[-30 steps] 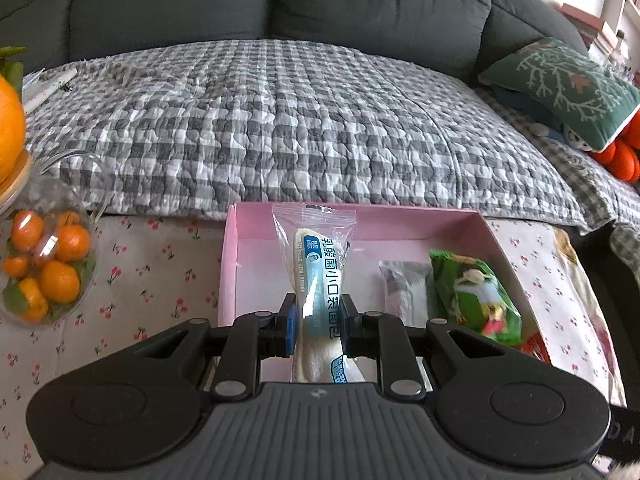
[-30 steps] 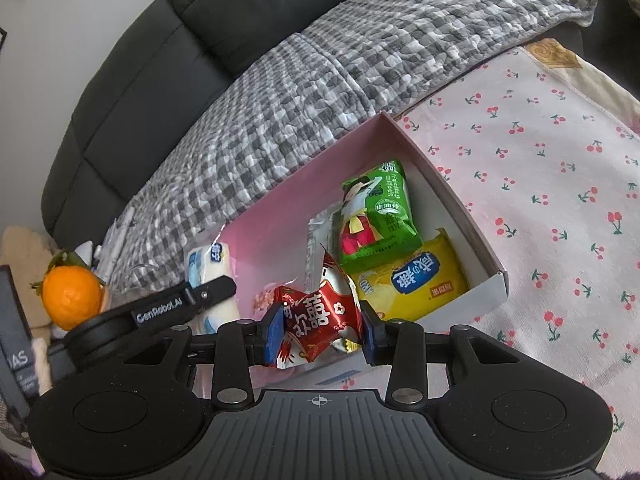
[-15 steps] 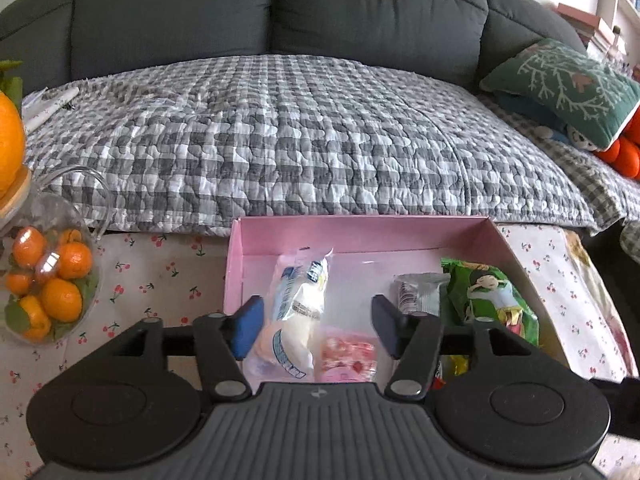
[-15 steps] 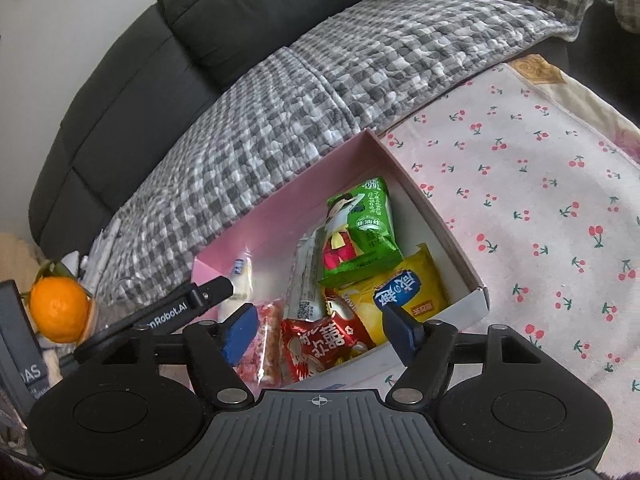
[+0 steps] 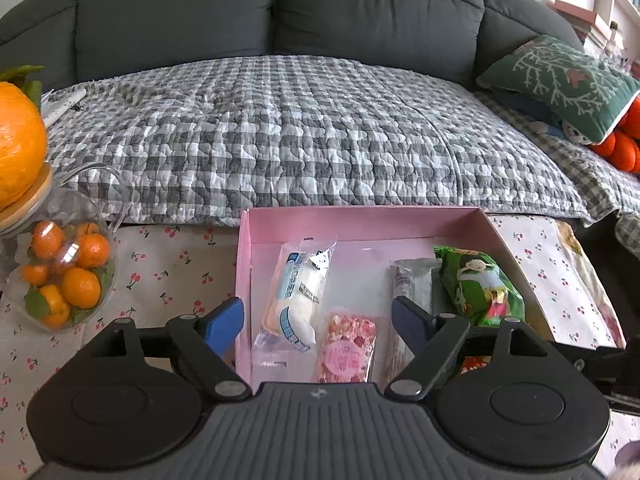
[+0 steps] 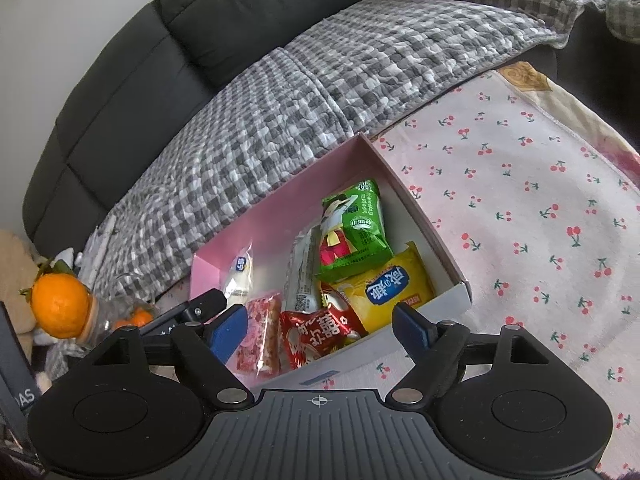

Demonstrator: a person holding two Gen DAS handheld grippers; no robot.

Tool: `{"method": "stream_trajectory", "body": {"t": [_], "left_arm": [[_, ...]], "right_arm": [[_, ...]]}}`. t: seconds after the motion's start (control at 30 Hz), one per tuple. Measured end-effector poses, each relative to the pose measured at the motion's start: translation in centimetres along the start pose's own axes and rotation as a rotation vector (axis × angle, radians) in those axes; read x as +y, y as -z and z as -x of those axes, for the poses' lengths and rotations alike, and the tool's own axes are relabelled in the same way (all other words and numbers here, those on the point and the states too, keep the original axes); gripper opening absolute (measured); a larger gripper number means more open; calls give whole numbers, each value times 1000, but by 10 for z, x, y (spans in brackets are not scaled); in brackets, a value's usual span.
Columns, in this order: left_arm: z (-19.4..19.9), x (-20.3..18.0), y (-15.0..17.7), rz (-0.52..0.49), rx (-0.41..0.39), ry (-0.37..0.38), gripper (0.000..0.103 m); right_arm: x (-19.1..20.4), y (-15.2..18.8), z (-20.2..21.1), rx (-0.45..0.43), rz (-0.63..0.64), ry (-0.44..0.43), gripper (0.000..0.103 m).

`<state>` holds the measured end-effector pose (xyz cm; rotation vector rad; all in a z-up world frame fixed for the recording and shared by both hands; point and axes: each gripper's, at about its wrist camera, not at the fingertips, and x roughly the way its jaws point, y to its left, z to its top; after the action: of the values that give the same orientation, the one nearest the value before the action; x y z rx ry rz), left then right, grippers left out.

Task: Organize snacks
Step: 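Open both grippers to drop the snacks into the box, then withdraw both grippers from the box back over the loose snacks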

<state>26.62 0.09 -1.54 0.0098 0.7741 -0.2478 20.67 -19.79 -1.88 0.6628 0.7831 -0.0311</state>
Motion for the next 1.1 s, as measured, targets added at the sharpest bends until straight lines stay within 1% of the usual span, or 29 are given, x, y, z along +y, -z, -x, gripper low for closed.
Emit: {"method": "stream_trajectory", "body": {"t": [0.13, 0.53, 0.77, 0.8, 1.1], "left_arm": [[9, 1, 4, 10, 2, -1, 85], [37, 2, 21, 28, 21, 8, 92], [56, 0, 34, 34, 37, 13, 98], [58, 0, 37, 34, 42, 12, 98], [81, -3, 55, 37, 74, 14, 102]], "right_arm": [[2, 1, 10, 0, 17, 5, 85], [0, 5, 38, 23, 40, 19, 85], [2, 12, 55, 37, 102, 27, 86], [2, 13, 58, 38, 110, 28, 88], [0, 25, 77, 42, 181, 46, 88]]}}
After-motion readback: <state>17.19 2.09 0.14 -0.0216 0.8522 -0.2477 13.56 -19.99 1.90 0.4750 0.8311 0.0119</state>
